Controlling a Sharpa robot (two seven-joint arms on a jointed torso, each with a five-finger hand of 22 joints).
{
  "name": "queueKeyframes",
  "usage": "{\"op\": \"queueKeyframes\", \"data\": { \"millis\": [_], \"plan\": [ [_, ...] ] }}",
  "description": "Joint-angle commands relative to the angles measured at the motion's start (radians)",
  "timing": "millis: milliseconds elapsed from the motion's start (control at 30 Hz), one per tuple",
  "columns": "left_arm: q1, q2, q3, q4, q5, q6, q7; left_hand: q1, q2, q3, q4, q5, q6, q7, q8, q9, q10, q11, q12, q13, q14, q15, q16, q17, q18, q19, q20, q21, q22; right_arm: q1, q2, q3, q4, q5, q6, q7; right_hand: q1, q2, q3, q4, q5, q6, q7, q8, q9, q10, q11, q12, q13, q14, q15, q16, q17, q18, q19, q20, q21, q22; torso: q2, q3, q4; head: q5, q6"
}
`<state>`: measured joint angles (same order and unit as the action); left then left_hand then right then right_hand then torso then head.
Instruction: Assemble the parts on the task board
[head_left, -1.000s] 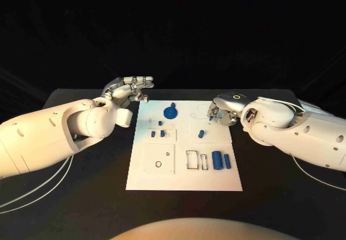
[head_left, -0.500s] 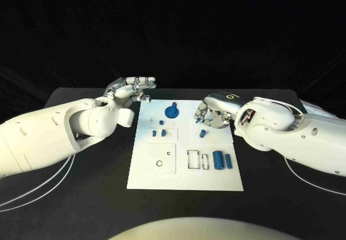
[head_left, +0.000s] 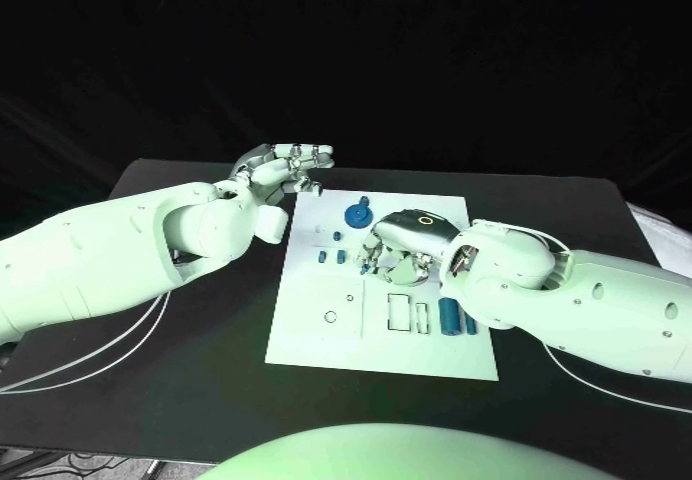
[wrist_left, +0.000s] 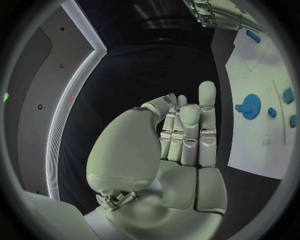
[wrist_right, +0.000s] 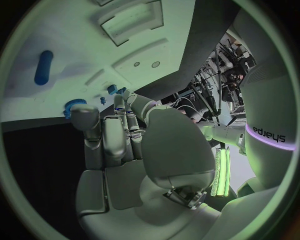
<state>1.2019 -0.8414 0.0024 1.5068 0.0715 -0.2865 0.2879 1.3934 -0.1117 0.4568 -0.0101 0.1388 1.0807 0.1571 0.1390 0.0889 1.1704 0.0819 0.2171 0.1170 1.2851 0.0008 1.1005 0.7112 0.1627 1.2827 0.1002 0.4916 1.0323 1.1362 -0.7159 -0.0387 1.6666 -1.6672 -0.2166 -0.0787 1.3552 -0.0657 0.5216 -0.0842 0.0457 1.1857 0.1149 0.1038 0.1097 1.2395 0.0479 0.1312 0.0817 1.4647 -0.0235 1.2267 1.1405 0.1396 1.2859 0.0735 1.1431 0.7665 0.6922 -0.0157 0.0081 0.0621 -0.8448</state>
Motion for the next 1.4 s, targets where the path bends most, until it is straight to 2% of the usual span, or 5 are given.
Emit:
{"op": "queueKeyframes", "data": {
  "millis": [33, 167, 367, 500, 1400],
  "plan": [
    [0.0, 0.003, 0.0, 0.002, -0.007, 0.021, 0.0, 0.003, 0.009, 0.002, -0.005, 0.006, -0.003, 0.002, 0.002, -0.001, -0.004, 0.0, 0.005, 0.001, -0.005, -0.003, 0.002, -0.001, 0.017, 0.0, -0.004, -0.007, -0.001, -0.013, 0.017, -0.002, -0.009, -0.018, 0.042, 0.013, -0.006, 0.006, 0.001, 0.001, 0.005, 0.0, 0.005, 0.005, 0.002, 0.002, 0.005, -0.007, -0.001, 0.041, -0.007, 0.004, 0.001, -0.001, 0.009, 0.0, 0.006, 0.001, 0.001, 0.0015, -0.0003, 0.011, -0.006],
    [0.0, 0.003, 0.0, 0.002, -0.01, 0.021, -0.003, 0.003, 0.009, 0.002, -0.006, 0.007, -0.005, 0.003, 0.002, -0.001, -0.006, 0.001, 0.005, 0.001, -0.005, -0.002, 0.002, -0.001, 0.017, -0.001, -0.004, -0.009, -0.003, -0.026, 0.039, -0.005, -0.023, -0.019, 0.056, 0.01, -0.008, 0.008, 0.0, 0.002, 0.005, -0.002, 0.005, 0.004, 0.002, 0.001, 0.006, -0.009, -0.002, 0.041, -0.006, 0.004, 0.0, -0.001, 0.008, 0.001, 0.006, 0.0, 0.0, 0.0016, -0.0018, 0.016, -0.012],
    [0.0, 0.006, 0.0, 0.005, -0.031, 0.021, -0.006, 0.002, 0.009, 0.001, -0.007, 0.007, -0.009, 0.004, 0.001, -0.002, -0.009, 0.002, 0.006, 0.001, -0.005, -0.002, 0.003, -0.002, 0.017, -0.001, -0.003, -0.012, -0.004, -0.041, 0.064, -0.008, -0.042, -0.022, 0.073, 0.006, -0.01, 0.01, 0.0, 0.003, 0.005, -0.003, 0.006, 0.003, 0.002, 0.001, 0.006, -0.011, -0.002, 0.041, -0.006, 0.004, 0.0, -0.001, 0.009, 0.001, 0.006, 0.001, 0.001, 0.0012, -0.0046, 0.015, -0.012],
    [-0.001, 0.009, 0.0, 0.005, -0.035, 0.02, -0.007, 0.002, 0.009, 0.001, -0.007, 0.007, -0.01, 0.005, 0.001, -0.003, -0.011, 0.003, 0.006, 0.002, -0.005, -0.001, 0.003, -0.002, 0.017, -0.001, -0.003, -0.012, -0.005, -0.048, 0.074, -0.01, -0.052, -0.024, 0.084, 0.002, -0.011, 0.01, 0.0, 0.003, 0.005, -0.004, 0.006, 0.002, 0.002, 0.0, 0.007, -0.012, -0.003, 0.042, -0.006, 0.004, 0.001, -0.001, 0.008, 0.001, 0.006, -0.001, 0.0, 0.0029, -0.0037, 0.016, -0.014],
    [-0.001, 0.01, 0.0, 0.006, -0.037, 0.024, -0.012, 0.003, 0.01, 0.001, -0.009, 0.007, -0.011, 0.005, 0.001, -0.003, -0.012, 0.003, 0.008, 0.002, -0.006, -0.001, 0.002, -0.004, 0.016, 0.0, -0.003, -0.012, -0.005, -0.061, 0.106, -0.013, -0.079, -0.074, 0.119, -0.032, -0.014, 0.011, -0.002, 0.003, 0.004, -0.006, 0.007, 0.001, 0.003, -0.001, 0.008, -0.016, -0.004, 0.042, -0.005, 0.007, 0.003, -0.001, 0.008, 0.001, 0.007, 0.001, 0.0, 0.0028, -0.0017, 0.018, -0.021]
  ]
}}
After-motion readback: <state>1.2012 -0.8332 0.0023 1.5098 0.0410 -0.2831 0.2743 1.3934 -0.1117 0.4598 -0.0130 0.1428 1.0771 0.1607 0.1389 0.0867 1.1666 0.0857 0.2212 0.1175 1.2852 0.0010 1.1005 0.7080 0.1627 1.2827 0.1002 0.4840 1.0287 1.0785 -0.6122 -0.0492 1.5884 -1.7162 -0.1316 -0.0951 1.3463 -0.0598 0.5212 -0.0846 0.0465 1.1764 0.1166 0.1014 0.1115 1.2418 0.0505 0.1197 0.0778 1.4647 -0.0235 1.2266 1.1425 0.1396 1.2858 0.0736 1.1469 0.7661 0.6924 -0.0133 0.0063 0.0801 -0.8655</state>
